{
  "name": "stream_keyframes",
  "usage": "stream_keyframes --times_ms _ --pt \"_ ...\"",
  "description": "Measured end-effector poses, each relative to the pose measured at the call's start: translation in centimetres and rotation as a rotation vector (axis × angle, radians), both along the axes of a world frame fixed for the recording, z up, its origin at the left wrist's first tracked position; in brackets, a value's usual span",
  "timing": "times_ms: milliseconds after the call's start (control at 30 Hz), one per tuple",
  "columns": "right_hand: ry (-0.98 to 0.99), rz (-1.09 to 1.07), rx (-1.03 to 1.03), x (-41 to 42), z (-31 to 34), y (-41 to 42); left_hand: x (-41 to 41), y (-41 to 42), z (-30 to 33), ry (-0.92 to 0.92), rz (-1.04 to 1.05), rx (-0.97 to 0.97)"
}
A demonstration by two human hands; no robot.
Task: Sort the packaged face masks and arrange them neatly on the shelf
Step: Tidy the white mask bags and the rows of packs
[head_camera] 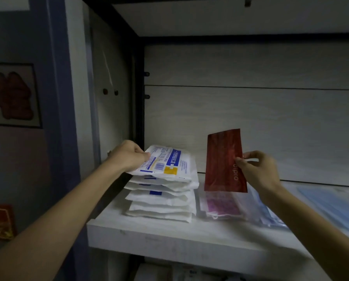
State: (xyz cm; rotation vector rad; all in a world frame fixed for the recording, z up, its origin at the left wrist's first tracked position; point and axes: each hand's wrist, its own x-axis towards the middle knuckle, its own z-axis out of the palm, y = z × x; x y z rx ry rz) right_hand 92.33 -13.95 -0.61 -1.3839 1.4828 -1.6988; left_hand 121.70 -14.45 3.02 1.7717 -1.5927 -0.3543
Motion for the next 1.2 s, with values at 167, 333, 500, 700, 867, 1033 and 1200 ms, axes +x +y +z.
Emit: stream_keyframes --times_ms 167,333,500,700,867,1033,1200 --pt "0.009 -0.03 0.009 0.2 -0.1 0.6 0.4 0.1 -0.2 0.01 -0.022 0.011" --pt "0.011 -0.045 0.019 0.3 -0.2 2.3 1.0 0.9 -0.5 -0.016 -0.025 -0.046" --pt "-0.002 -0.067 0.031 0.3 -0.1 5.0 0.9 2.3 -0.2 -0.117 0.019 -0.218" --pt "-0.006 -0.12 0.029 0.3 -0.3 10.2 -1.3 6.1 -0.6 -0.293 -0.122 -0.484" --pt "-0.008 -0.21 0.045 -1.1 -1.8 14.8 -5.0 8.5 -2.3 -0.376 -0.26 -0.606" --pt "0.041 -0.318 0.075 -4.8 -2.4 19.2 -9.4 10.5 -3.3 -0.38 -0.407 -0.629" --pt "0.045 -0.357 0.063 -9.6 -1.8 23.8 -14.6 12.9 -2.9 -0.412 -0.449 -0.759"
